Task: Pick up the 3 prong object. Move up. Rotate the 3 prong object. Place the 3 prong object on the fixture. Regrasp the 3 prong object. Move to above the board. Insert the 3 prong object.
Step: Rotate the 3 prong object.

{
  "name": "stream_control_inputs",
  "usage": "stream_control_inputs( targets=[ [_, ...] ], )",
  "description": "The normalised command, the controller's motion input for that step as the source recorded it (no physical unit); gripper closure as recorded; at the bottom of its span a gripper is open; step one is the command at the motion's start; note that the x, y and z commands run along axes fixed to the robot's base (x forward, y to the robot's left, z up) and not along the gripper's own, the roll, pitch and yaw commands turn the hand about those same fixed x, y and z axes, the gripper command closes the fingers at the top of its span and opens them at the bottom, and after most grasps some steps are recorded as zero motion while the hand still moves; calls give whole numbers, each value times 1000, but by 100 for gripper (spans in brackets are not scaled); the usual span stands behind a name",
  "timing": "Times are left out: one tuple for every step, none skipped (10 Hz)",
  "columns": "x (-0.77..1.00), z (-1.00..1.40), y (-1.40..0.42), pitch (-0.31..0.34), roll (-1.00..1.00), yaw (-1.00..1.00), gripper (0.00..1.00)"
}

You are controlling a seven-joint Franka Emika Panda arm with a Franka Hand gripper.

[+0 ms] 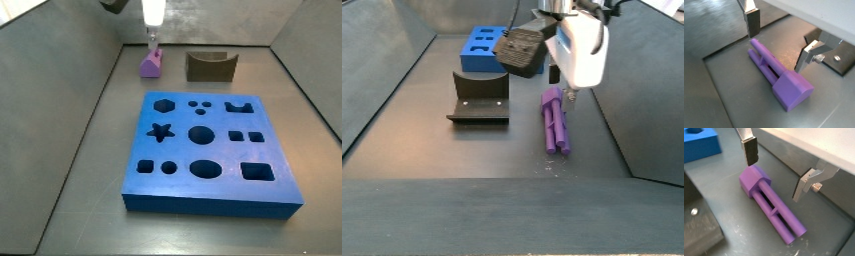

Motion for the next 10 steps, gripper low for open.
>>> stream_control_inputs(
  targets=[
    [41, -33, 9, -13, 20, 1000, 0],
    [41, -33, 9, -14, 21, 1000, 0],
    [41, -33, 9, -14, 22, 1000, 0],
    [41, -33, 9, -15, 23, 1000, 0],
    [41, -33, 9, -16, 25, 1000, 0],
    [41, -33, 9, -17, 27, 1000, 0],
    [41, -33, 9, -18, 28, 1000, 0],
    [41, -33, 9, -19, 30, 1000, 0],
    [41, -33, 9, -21, 32, 1000, 0],
    [41, -33, 8, -23, 36, 1000, 0]
  ],
)
